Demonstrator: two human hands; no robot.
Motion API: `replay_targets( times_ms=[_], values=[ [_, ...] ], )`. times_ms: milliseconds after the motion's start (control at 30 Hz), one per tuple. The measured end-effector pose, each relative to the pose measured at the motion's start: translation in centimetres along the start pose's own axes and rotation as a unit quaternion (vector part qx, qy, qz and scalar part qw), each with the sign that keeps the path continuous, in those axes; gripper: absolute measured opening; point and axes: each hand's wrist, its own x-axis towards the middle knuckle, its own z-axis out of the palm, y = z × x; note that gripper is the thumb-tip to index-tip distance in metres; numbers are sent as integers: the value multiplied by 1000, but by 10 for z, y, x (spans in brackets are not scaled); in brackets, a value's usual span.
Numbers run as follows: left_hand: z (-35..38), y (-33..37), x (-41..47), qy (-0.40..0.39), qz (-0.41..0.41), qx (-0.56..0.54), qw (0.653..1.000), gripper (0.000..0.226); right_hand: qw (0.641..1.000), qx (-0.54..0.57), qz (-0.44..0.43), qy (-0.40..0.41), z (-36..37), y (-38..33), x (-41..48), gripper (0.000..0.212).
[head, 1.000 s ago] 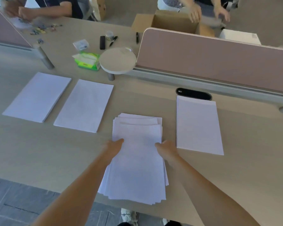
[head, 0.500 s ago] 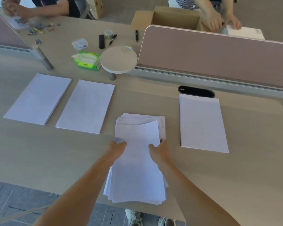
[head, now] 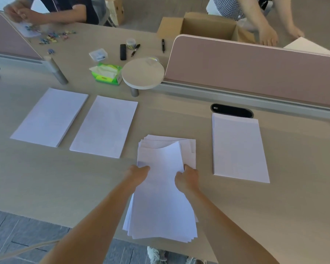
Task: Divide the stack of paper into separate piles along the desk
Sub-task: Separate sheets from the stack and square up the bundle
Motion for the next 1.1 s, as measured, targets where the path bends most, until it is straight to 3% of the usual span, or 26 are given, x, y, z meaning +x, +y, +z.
replay_targets(
  times_ms=[167,300,567,900,1100],
  values=[
    [-4,-4,4,-13,0,-2,1000,58,998,-31,45,4,-6,-2,3,47],
    [2,-8,7,-10,11,-4,1000,43,998,-36,56,14,-8,-2,3,42],
    [3,-8,9,0,3,6,1000,47,998,-34,35,46,-2,-5,-7,43],
    [2,-13,11,-1,9,-2,1000,62,997,-50,57,31,-2,-8,-1,49],
    [6,-14,13,0,19,-7,1000,39,993,-105,32,43,3,-7,-5,47]
  ],
)
